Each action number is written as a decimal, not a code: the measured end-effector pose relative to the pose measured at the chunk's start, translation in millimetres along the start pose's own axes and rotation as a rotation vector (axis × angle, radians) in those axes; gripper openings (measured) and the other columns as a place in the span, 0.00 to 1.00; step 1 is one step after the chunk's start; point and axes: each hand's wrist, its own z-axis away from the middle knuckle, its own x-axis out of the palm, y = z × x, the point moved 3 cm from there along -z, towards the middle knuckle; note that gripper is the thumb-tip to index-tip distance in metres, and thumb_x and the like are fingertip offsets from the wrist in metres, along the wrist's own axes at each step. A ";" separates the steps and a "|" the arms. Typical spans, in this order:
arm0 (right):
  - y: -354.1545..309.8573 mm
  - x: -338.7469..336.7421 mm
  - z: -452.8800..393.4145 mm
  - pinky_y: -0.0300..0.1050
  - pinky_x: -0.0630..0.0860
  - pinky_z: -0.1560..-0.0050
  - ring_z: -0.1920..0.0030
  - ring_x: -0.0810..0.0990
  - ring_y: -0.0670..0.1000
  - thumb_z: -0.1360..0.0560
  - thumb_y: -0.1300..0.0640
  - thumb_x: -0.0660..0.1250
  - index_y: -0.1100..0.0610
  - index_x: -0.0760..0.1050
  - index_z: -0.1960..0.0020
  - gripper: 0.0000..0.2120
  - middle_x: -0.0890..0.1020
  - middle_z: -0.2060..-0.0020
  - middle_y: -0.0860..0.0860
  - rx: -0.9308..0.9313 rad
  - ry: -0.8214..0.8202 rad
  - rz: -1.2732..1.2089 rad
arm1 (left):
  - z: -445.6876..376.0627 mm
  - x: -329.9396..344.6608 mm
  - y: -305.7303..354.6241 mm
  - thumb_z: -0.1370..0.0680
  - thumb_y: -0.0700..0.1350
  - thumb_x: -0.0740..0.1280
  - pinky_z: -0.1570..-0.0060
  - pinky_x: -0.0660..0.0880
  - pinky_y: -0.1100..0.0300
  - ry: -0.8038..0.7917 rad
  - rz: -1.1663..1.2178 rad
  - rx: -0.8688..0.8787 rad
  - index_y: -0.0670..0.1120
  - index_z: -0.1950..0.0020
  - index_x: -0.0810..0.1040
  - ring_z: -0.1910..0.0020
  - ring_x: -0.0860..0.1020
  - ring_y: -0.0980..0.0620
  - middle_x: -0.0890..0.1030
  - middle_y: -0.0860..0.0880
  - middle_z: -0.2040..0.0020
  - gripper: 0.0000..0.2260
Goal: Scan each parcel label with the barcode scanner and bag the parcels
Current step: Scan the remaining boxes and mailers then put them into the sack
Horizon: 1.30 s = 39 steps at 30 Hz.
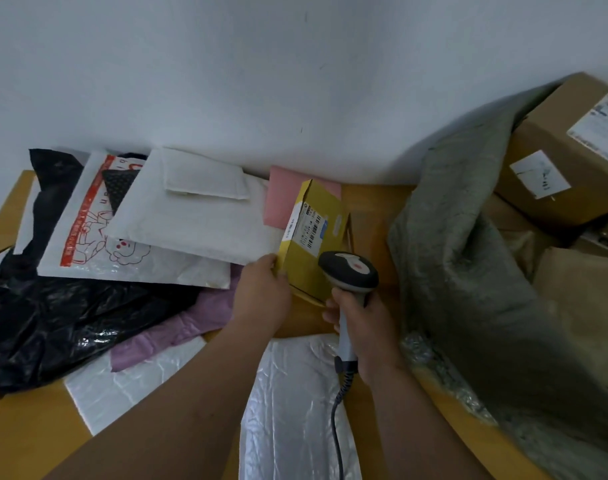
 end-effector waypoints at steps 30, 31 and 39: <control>-29.5 12.6 165.1 0.33 0.74 0.69 0.68 0.75 0.48 0.23 0.62 0.67 0.56 0.77 0.54 0.03 0.76 0.68 0.54 -0.498 -0.088 0.218 | 97.2 -127.9 -36.2 0.17 0.43 0.58 0.45 0.67 0.62 0.281 0.177 0.275 0.46 0.30 0.75 0.48 0.70 0.55 0.71 0.46 0.35 0.16; -28.7 13.0 169.6 0.33 0.74 0.69 0.68 0.75 0.48 0.23 0.62 0.66 0.55 0.77 0.54 0.03 0.76 0.67 0.53 -0.497 -0.090 0.222 | 101.2 -129.3 -37.7 0.17 0.42 0.58 0.45 0.66 0.63 0.282 0.179 0.274 0.46 0.30 0.74 0.48 0.70 0.55 0.71 0.46 0.35 0.16; -23.8 13.4 204.9 0.31 0.72 0.71 0.67 0.74 0.50 0.22 0.60 0.66 0.58 0.76 0.53 0.01 0.76 0.66 0.55 -0.503 -0.072 0.260 | 130.1 -138.8 -45.2 0.16 0.42 0.56 0.63 0.63 0.75 0.281 0.177 0.295 0.46 0.28 0.73 0.56 0.70 0.60 0.69 0.47 0.36 0.17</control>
